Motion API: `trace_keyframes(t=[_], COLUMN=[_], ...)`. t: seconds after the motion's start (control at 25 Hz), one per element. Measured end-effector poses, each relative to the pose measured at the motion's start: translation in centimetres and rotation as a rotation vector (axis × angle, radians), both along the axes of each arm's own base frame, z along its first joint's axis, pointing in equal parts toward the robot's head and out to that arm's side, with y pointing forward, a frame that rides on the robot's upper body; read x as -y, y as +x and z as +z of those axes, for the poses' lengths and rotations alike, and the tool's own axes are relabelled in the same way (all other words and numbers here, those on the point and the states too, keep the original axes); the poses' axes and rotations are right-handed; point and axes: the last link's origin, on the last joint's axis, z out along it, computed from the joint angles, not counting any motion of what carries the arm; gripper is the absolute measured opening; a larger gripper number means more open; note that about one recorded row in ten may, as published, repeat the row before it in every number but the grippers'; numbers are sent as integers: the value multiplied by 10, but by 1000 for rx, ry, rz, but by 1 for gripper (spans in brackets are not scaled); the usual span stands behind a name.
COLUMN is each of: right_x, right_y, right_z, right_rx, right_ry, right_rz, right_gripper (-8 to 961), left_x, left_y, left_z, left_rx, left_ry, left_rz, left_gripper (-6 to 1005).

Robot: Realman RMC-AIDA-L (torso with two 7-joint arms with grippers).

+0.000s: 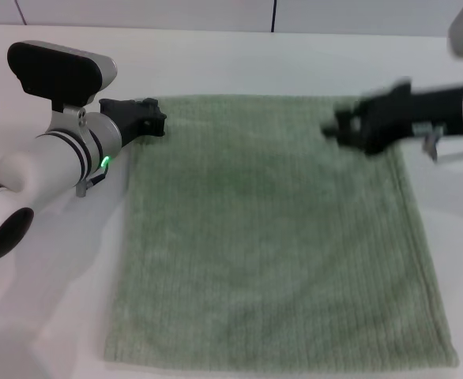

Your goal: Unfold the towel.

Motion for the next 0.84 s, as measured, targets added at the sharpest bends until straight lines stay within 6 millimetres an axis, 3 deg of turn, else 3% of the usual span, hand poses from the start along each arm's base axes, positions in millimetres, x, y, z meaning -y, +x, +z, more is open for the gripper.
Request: trace_keyframes(t=[0.24,0.36,0.48,0.64,0.72,0.76,0.84], right_x=[-8,-7,-9,-6,2,12,18], right_y=[3,12,18,43,62,81,90], right_z=[4,-6,-5,10,18,25,29], right_rx=[-185,-151,-157,-245,-292,-327,-346], right_ry=[321,534,622,819,930,1041,1098], right_rz=[214,348,362,354,344,336,332], right_gripper=[280,282,282,282,282,282,282], left_x=[0,0,0,4,11,21,27], left_y=[0,0,0,1,-1,-3,-4], left_z=[0,0,0,8,19,34,42], left_rx=[0,1,3,74,144,221,250], left_ry=[0,1,3,64,139,237,283], left_rz=[0,0,-2,-35,-76,-147,-182], left_gripper=[-2,-2,-2,-2,-2,-2,-2])
